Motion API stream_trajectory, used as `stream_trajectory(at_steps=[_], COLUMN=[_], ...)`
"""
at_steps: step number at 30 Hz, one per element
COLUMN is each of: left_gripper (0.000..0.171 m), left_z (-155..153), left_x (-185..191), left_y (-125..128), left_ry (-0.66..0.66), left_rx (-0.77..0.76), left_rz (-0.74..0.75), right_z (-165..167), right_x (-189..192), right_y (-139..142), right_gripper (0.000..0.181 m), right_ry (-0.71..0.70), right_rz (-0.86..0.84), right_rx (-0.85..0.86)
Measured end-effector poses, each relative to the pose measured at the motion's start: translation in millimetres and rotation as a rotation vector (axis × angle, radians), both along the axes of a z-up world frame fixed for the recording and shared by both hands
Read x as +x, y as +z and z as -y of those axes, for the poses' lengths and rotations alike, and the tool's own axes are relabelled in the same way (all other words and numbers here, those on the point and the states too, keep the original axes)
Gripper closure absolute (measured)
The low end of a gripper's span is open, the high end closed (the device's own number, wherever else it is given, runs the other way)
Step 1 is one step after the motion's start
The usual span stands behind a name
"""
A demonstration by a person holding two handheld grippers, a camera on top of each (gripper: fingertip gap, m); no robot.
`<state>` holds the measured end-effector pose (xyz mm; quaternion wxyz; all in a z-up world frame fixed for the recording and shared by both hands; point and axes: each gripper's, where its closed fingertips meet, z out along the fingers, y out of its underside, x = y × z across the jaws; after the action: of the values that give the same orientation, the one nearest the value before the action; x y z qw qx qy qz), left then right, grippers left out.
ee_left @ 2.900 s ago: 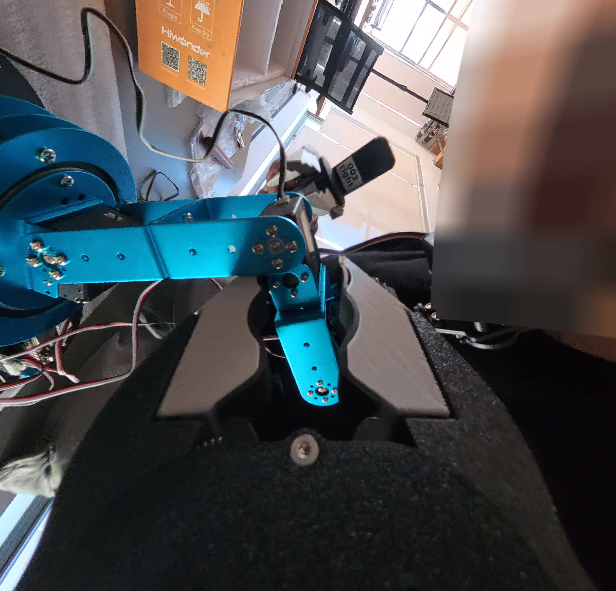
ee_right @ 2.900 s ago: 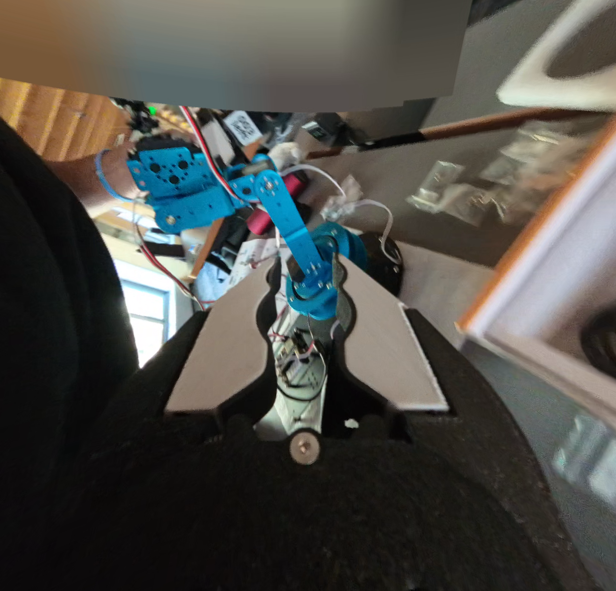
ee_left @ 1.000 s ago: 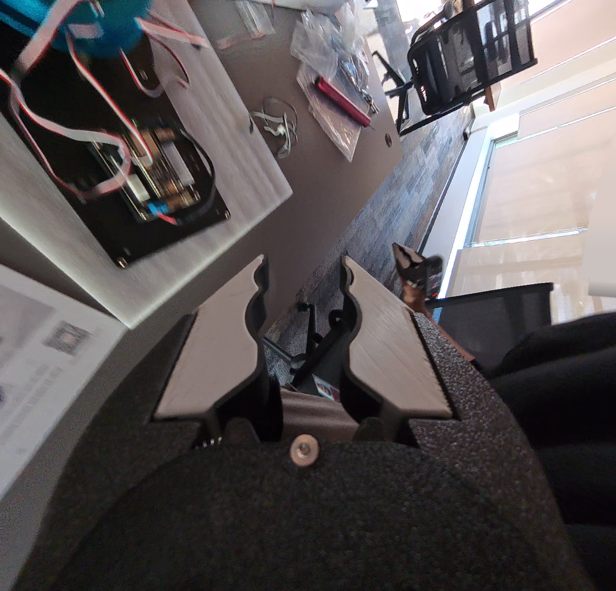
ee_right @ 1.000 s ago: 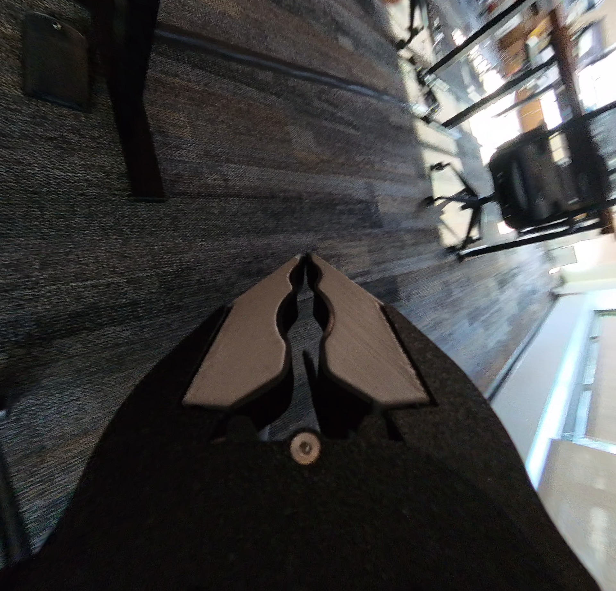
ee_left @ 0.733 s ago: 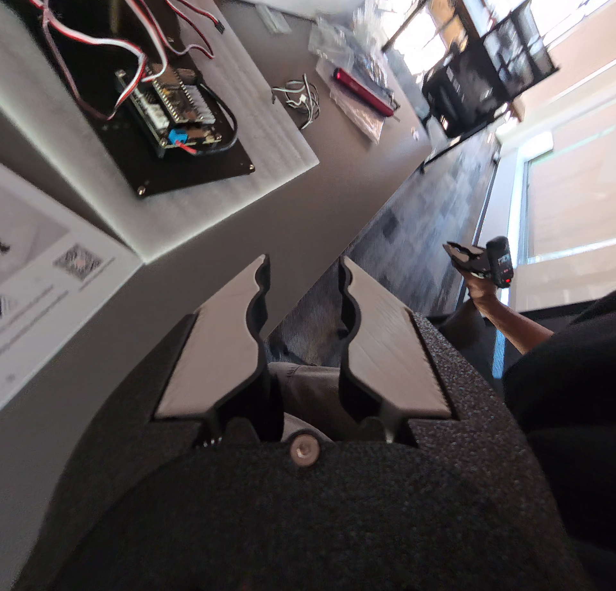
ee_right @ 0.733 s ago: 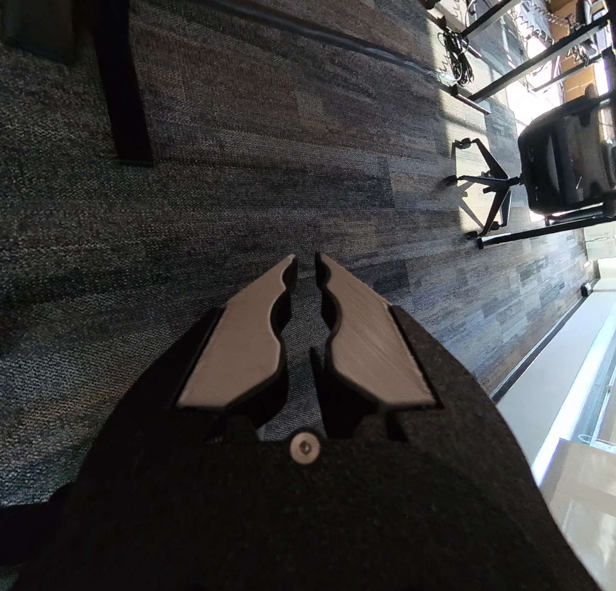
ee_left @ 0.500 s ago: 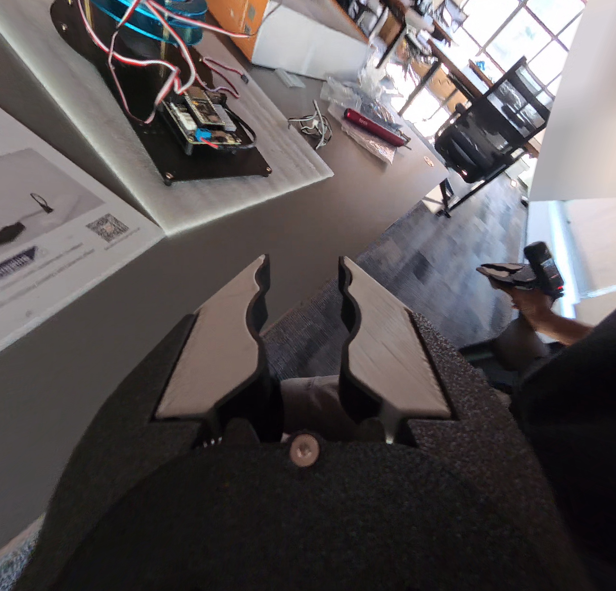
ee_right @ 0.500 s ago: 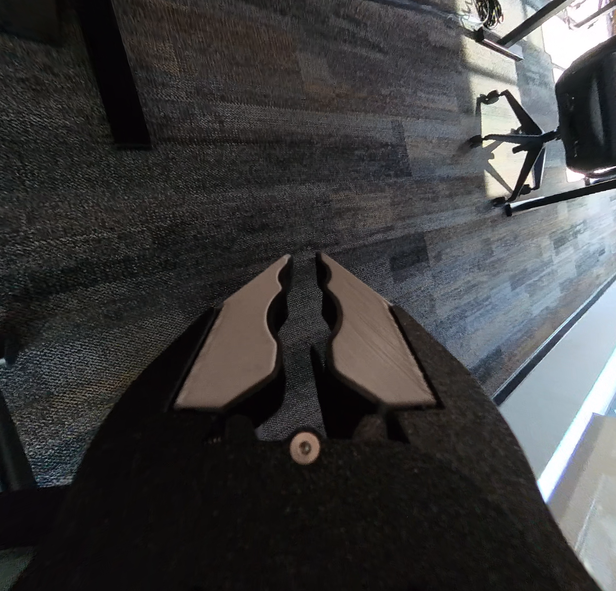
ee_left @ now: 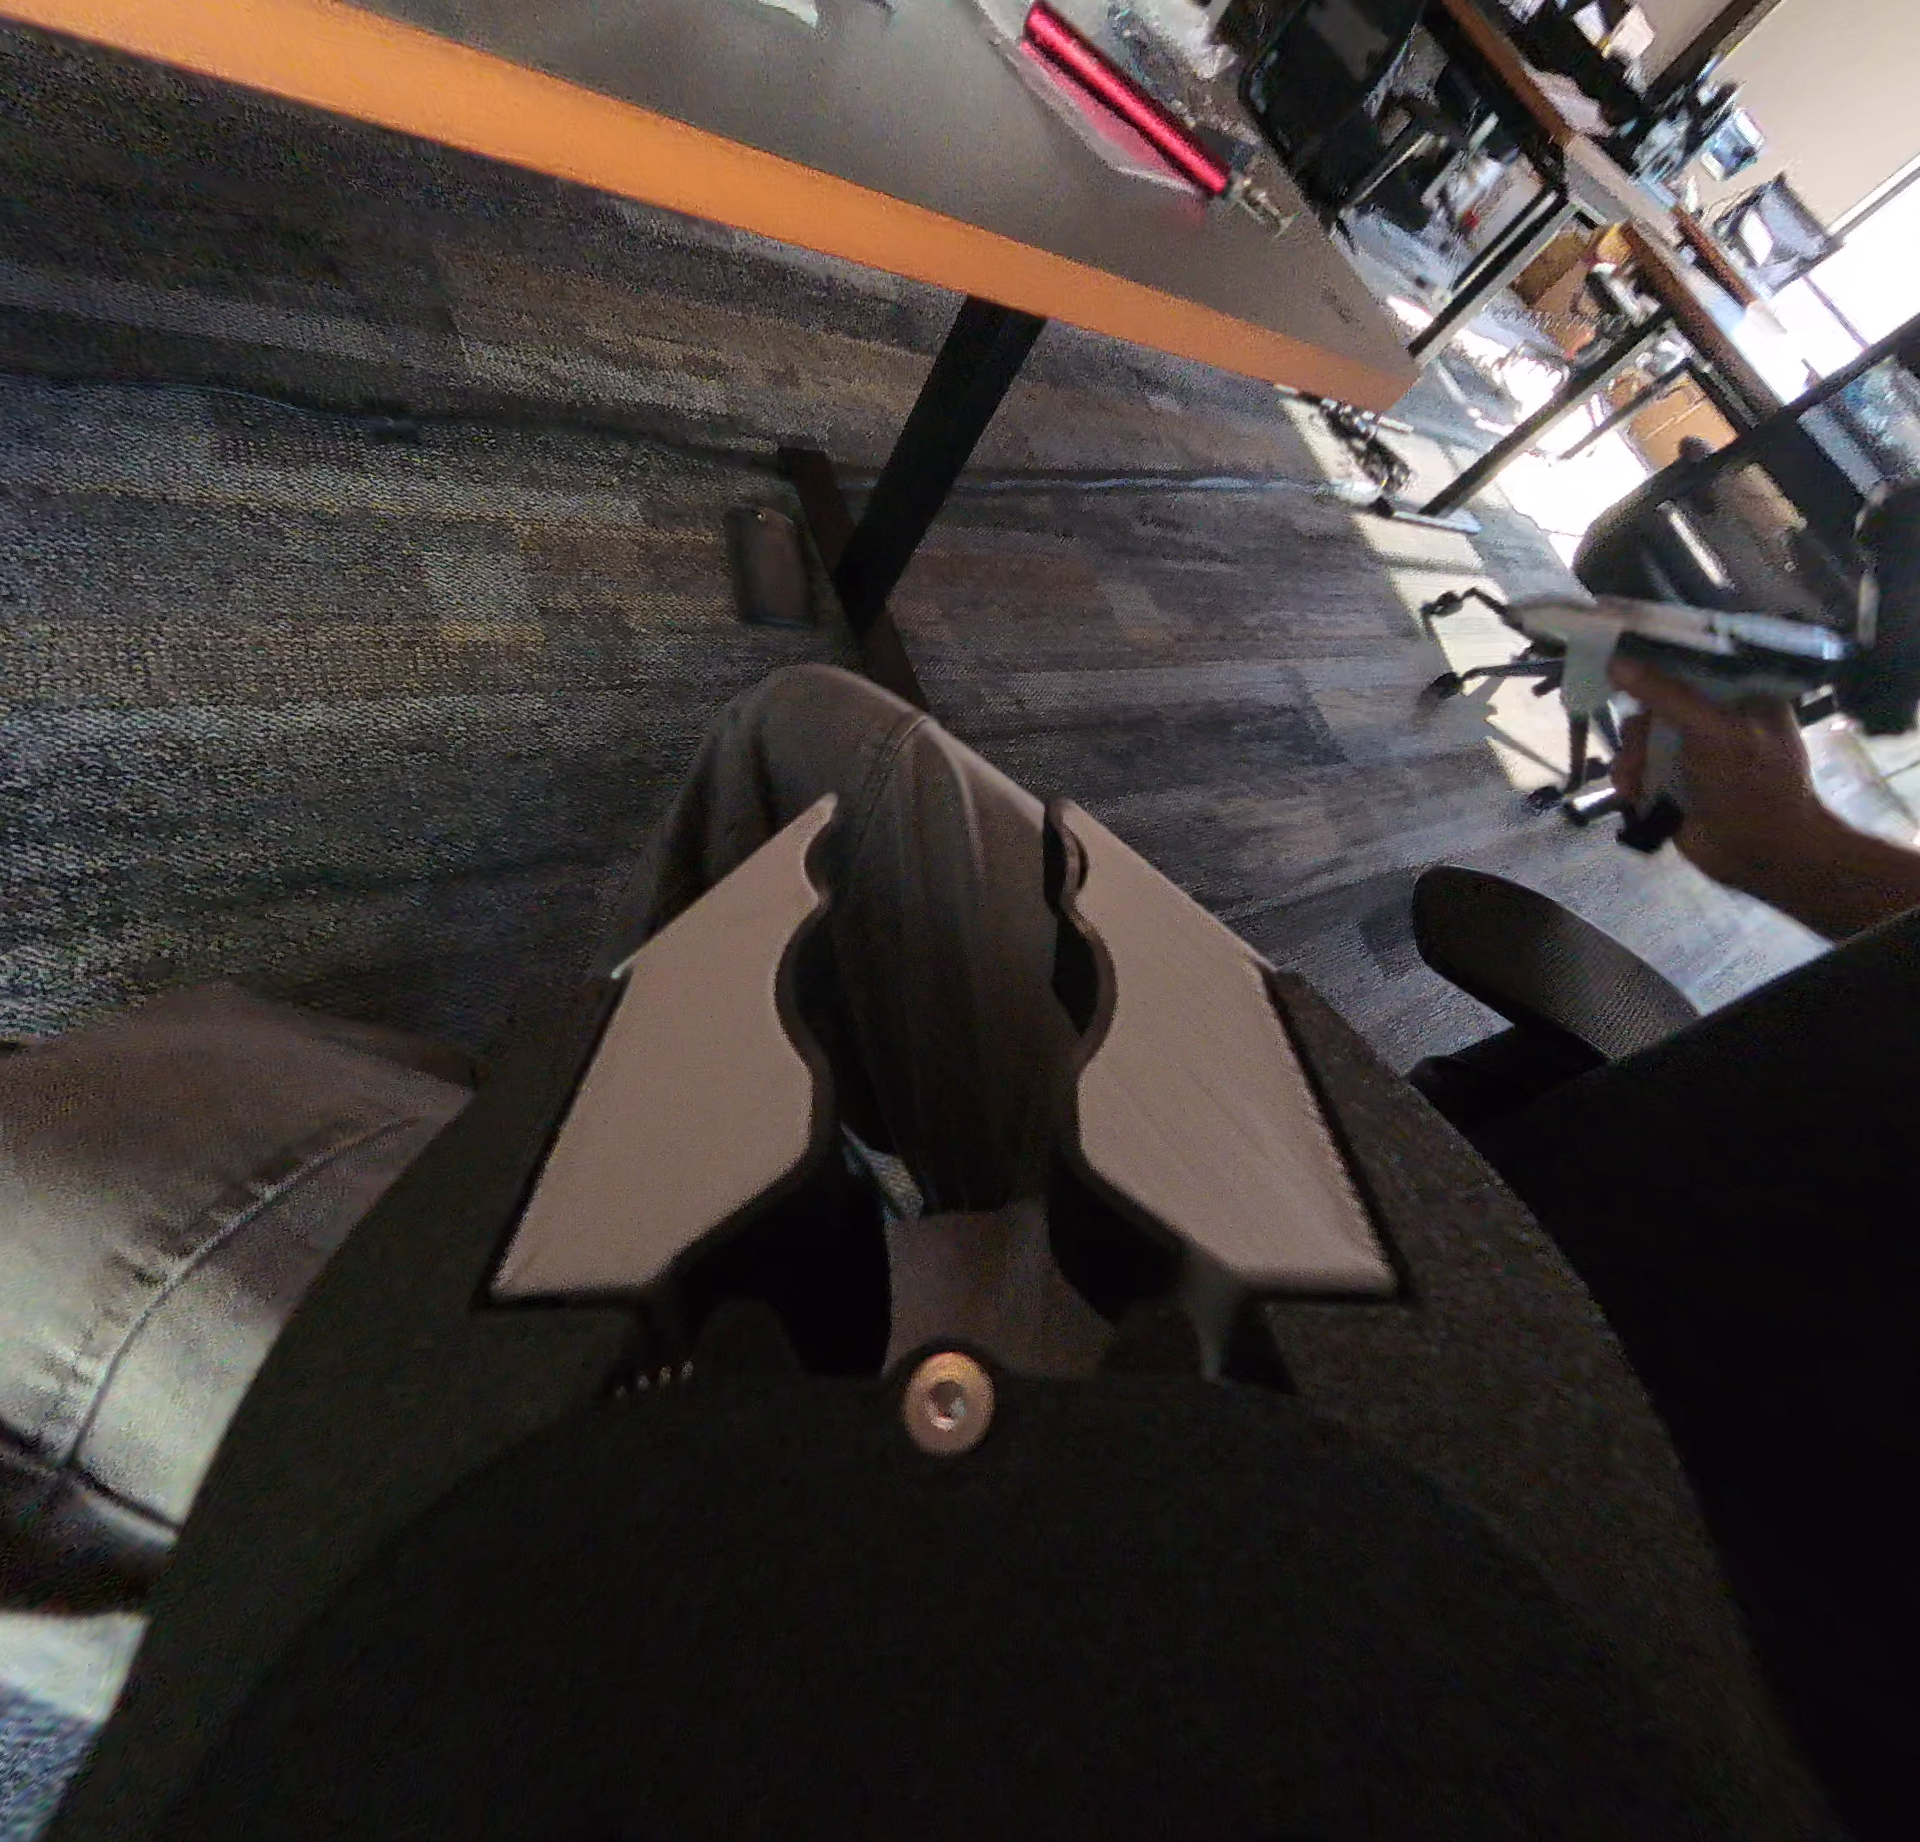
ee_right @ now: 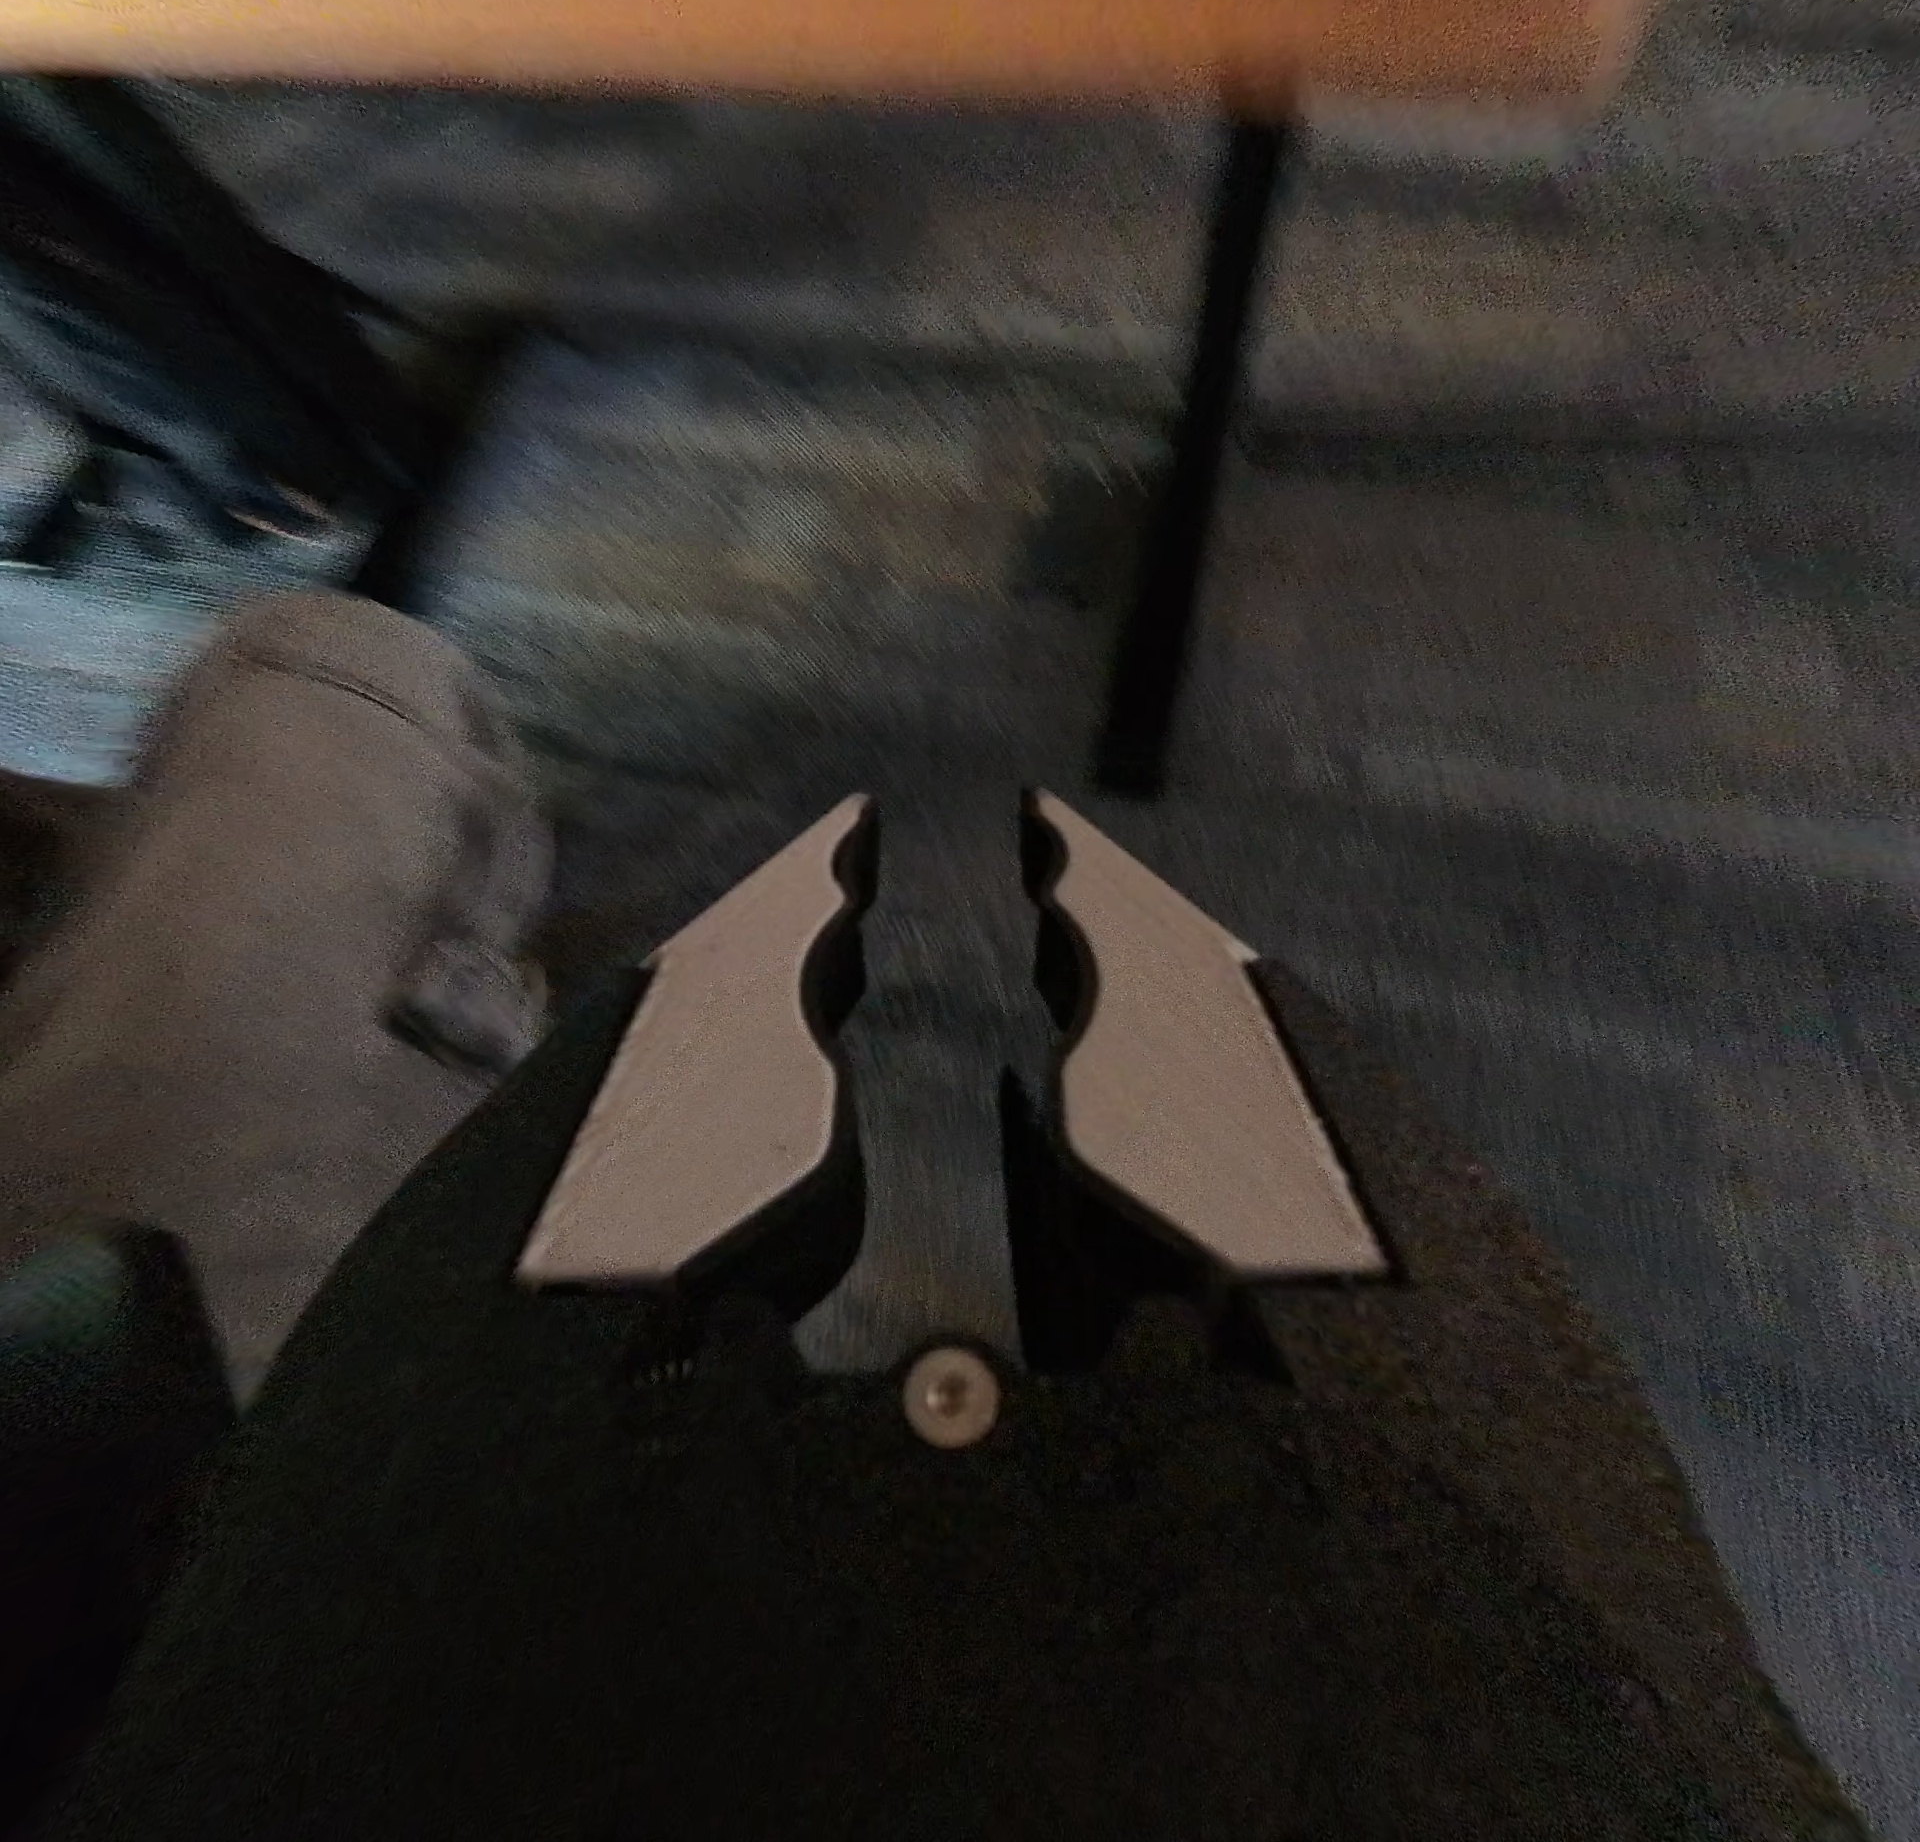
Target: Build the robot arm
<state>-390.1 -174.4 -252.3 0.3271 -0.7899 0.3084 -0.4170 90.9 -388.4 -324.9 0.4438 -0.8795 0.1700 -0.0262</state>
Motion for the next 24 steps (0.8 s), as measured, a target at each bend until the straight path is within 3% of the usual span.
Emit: stream_trajectory(at_steps=[3,4,7,9,11,14,18,21,24], left_gripper=[0.136,0.136,0.136,0.136,0.136,0.136,0.136,0.136,0.136], left_z=[17,14,-2,-14,-26,-38,-62,-82,-104], left_x=[-29,-37,-44,-40,-36,-39,-73,-99,-110], left_y=[7,8,13,11,11,14,3,1,8], left_ry=[0.053,0.074,0.099,0.085,0.069,0.054,0.158,0.263,0.341], left_rx=[0.056,0.079,0.113,0.089,0.07,0.086,0.145,0.122,0.097], left_rz=[0.048,0.067,0.193,0.234,0.259,0.259,0.136,0.092,0.07], right_z=[-61,-91,-188,-263,-349,-487,-658,-743,-794], right_x=[-2,-17,-45,-65,-70,-62,-31,-13,-10], right_y=[82,116,201,234,250,249,199,174,153], right_gripper=[0.143,0.139,0.131,0.137,0.139,0.139,0.13,0.126,0.128], right_ry=[0.172,0.298,0.528,0.65,0.612,0.546,0.472,0.409,0.394], right_rz=[-0.043,-0.078,0.039,0.221,0.293,0.218,0.079,-0.095,-0.224], right_rx=[0.175,0.289,0.525,0.613,0.625,0.55,0.33,0.306,0.288])
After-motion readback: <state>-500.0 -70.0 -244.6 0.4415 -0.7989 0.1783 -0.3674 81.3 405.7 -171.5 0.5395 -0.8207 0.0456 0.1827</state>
